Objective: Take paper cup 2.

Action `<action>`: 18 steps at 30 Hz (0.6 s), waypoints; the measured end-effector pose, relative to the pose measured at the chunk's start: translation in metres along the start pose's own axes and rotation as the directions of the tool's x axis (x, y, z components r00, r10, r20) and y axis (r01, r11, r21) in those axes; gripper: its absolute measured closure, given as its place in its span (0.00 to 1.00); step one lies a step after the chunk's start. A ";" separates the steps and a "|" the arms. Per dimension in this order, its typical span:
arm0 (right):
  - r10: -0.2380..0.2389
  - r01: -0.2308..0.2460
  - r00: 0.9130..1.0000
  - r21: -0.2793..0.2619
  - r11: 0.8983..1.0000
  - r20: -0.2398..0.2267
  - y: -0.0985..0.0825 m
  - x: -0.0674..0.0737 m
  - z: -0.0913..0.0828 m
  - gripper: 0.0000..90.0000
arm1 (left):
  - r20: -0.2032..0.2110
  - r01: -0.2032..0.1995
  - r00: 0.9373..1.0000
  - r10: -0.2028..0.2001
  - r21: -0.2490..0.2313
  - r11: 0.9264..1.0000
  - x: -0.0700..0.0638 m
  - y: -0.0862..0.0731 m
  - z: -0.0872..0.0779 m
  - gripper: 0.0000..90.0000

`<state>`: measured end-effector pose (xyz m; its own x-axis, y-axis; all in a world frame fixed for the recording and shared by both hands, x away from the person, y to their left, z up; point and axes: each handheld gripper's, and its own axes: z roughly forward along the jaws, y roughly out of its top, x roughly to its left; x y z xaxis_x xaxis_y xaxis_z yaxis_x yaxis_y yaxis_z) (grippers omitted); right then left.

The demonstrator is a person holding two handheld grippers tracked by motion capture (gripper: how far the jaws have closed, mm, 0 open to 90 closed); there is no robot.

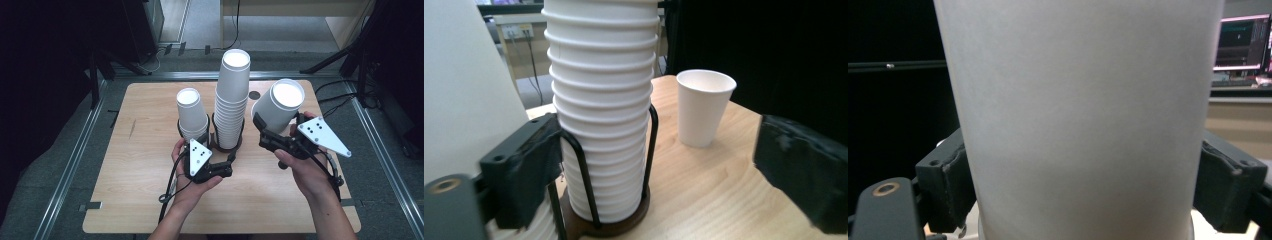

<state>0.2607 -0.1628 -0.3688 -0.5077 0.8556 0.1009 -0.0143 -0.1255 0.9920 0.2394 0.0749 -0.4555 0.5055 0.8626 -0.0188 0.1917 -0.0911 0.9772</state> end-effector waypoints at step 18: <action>-0.008 0.004 0.999 0.092 0.996 0.036 -0.067 0.003 -0.016 0.14 | 0.027 0.028 0.999 -0.029 0.034 0.999 0.008 -0.013 -0.017 0.02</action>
<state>0.2465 -0.1596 -0.4363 -0.4761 0.8741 0.0960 0.0626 -0.0752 0.9952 0.2269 0.0916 -0.4649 0.5227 0.8509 -0.0524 0.2343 -0.0842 0.9685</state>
